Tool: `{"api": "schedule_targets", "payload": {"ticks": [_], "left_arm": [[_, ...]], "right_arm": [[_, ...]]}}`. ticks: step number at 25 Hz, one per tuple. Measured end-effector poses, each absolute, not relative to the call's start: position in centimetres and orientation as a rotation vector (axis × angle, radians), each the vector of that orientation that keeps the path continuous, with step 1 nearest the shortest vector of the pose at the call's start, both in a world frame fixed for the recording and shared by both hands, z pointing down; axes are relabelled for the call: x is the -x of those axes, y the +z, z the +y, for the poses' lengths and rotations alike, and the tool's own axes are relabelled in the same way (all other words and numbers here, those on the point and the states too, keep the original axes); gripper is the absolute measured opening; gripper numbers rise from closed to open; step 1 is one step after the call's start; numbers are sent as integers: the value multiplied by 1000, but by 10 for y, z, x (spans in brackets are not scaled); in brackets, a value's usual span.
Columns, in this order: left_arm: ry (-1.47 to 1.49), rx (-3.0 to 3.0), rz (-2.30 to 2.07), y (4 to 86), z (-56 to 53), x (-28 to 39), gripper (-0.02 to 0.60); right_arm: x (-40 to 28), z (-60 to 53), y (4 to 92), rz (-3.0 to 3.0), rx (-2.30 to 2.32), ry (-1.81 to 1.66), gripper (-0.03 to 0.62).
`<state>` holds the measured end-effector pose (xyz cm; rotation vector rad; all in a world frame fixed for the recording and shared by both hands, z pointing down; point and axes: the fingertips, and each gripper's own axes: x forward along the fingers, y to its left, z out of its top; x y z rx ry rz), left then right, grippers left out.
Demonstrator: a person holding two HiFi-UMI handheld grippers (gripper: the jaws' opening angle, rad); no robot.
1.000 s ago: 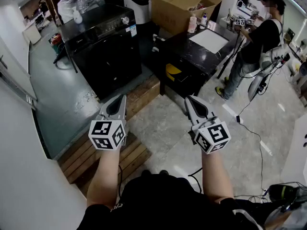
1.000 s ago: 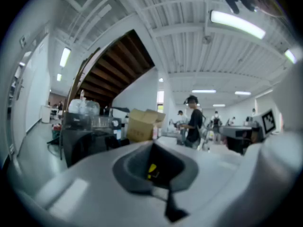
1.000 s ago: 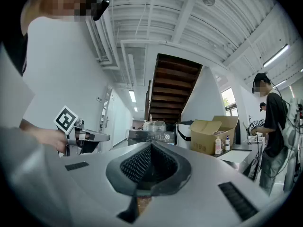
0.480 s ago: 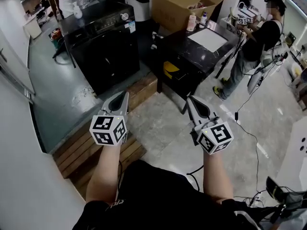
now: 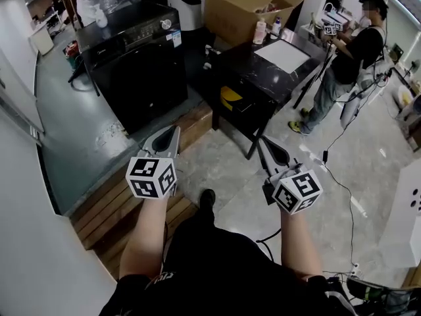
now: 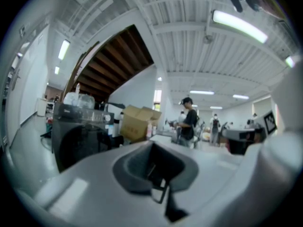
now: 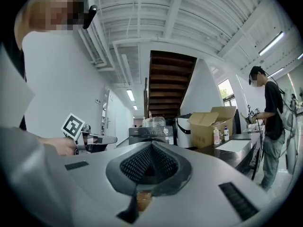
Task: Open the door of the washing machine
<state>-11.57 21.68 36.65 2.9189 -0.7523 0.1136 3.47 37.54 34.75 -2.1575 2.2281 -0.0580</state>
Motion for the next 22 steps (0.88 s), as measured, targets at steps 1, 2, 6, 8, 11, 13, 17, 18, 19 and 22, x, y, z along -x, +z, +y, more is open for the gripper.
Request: {"api": "schedule_targets", "payload": {"ticks": [1, 2, 6, 8, 11, 13, 17, 18, 19, 22], "left_arm": [[114, -2920, -743, 368, 212, 111, 8], [113, -2921, -734, 368, 206, 105, 8], [112, -2929, -719, 370, 175, 77, 8], [115, -2938, -714, 370, 157, 63, 8], [130, -2934, -709, 375, 127, 45, 9], [136, -2921, -708, 379, 106, 34, 8], [143, -2901, -712, 382, 61, 17, 8], [147, -2894, -713, 383, 50, 14, 8], [151, -2888, -714, 385, 40, 11, 8], [160, -2880, -709, 387, 13, 1, 8]], "right_arm": [[-39, 371, 349, 2221, 2159, -66, -6], [-45, 367, 350, 2214, 2162, -72, -6], [-69, 342, 353, 2194, 2170, -91, -6], [-82, 322, 355, 2187, 2171, -107, -6], [-97, 290, 364, 2197, 2172, -144, -6], [-103, 268, 368, 2218, 2169, -168, -6], [-115, 224, 369, 2245, 2166, -196, -6], [-118, 213, 369, 2253, 2164, -199, -6], [-121, 203, 368, 2262, 2161, -201, -6], [-130, 174, 367, 2277, 2155, -211, -5]]}}
